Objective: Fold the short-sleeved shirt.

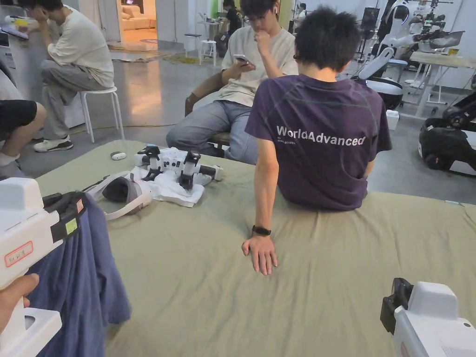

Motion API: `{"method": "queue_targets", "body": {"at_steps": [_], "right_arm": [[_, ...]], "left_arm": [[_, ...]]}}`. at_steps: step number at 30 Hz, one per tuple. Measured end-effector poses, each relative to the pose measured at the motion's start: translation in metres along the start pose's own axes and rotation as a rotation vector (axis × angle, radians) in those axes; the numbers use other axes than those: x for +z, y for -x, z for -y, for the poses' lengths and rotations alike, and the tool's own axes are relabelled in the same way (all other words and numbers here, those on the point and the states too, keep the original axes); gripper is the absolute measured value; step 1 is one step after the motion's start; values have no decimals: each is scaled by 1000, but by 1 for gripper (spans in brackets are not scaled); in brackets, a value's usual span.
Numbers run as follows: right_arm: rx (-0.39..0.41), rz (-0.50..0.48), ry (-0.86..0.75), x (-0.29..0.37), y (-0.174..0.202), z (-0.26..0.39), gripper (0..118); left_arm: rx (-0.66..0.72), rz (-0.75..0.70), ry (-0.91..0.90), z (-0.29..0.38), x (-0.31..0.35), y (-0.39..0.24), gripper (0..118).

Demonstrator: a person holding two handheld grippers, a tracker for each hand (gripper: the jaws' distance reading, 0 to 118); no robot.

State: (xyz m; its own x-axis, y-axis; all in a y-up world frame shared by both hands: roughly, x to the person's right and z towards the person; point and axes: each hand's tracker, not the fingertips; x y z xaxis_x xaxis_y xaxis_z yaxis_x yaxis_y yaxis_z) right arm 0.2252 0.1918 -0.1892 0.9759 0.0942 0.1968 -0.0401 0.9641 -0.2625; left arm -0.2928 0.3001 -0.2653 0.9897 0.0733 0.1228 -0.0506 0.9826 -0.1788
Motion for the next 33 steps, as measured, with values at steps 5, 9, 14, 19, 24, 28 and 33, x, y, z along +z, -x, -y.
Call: {"method": "queue_targets", "body": {"at_steps": [5,9,14,19,24,28,33], "right_arm": [[-46,17,-19,13,-20,-5,0],[-86,40,-38,24,-39,-8,0],[-79,85,-63,39,-65,-11,0],[-83,141,-66,50,-91,-9,0],[-97,190,-43,57,-114,1,0],[-104,210,-8,61,-124,14,0],[-99,214,30,60,-125,27,0]], "left_arm": [[-11,131,-41,-30,-16,-50,0],[-17,252,-48,-39,-29,-106,0],[-37,419,-29,-34,-44,-194,0],[-38,569,37,-8,-60,-281,0],[-57,692,174,46,-72,-347,0],[-75,742,296,99,-69,-374,0],[-96,737,388,143,-48,-383,1]]}}
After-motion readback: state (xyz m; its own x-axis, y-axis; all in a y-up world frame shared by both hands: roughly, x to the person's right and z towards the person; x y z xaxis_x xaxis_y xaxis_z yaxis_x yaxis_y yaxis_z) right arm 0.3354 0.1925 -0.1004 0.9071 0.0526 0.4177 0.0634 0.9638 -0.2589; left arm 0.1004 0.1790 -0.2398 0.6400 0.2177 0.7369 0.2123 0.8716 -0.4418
